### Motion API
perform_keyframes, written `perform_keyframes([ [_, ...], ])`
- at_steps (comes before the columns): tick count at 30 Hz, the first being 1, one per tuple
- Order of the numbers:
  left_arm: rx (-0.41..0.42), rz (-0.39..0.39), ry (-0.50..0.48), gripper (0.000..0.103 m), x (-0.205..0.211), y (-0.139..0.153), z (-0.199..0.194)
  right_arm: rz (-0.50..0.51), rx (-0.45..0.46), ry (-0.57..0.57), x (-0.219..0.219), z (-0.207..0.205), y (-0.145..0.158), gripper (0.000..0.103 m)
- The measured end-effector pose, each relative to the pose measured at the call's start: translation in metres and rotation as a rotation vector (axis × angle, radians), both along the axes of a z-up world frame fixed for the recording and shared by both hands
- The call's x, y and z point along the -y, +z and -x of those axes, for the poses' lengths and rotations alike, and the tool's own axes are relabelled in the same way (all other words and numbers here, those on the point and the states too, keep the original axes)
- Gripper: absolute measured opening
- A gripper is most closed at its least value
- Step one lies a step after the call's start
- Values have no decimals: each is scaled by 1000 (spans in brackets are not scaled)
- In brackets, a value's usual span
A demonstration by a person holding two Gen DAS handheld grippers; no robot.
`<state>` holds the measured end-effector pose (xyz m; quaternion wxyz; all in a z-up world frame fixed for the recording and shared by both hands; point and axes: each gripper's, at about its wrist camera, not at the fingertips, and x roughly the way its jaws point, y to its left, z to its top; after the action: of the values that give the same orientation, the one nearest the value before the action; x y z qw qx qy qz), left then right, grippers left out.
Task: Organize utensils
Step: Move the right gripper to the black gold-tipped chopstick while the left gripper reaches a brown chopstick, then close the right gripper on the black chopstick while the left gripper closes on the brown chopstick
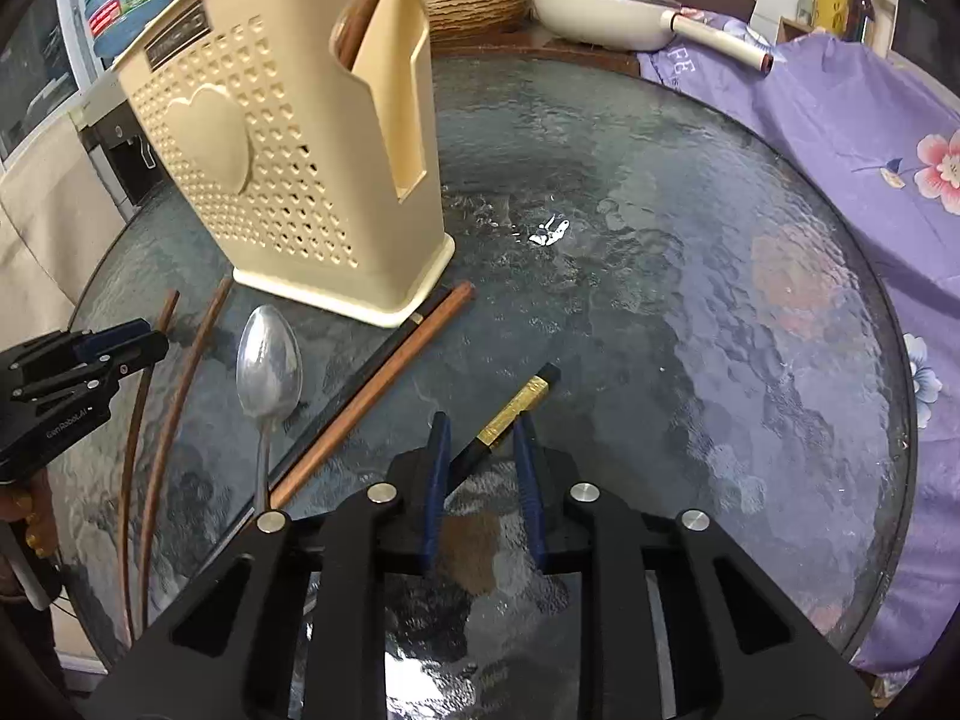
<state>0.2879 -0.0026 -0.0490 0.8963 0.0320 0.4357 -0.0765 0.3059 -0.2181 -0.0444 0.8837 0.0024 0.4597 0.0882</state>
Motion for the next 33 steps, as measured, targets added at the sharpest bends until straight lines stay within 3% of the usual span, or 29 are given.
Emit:
perform_keyframes([
  [8,-34,45,3,13,0,1,-17,-24,-44,-20,-1,-26,2,15],
  [18,-48,67,10,10,12,1,-32,-60,-60,-51,0,-44,0,9],
  [33,-22,130,41,7,5,8,-32,-121,-9,-51,12,-34,4,8],
])
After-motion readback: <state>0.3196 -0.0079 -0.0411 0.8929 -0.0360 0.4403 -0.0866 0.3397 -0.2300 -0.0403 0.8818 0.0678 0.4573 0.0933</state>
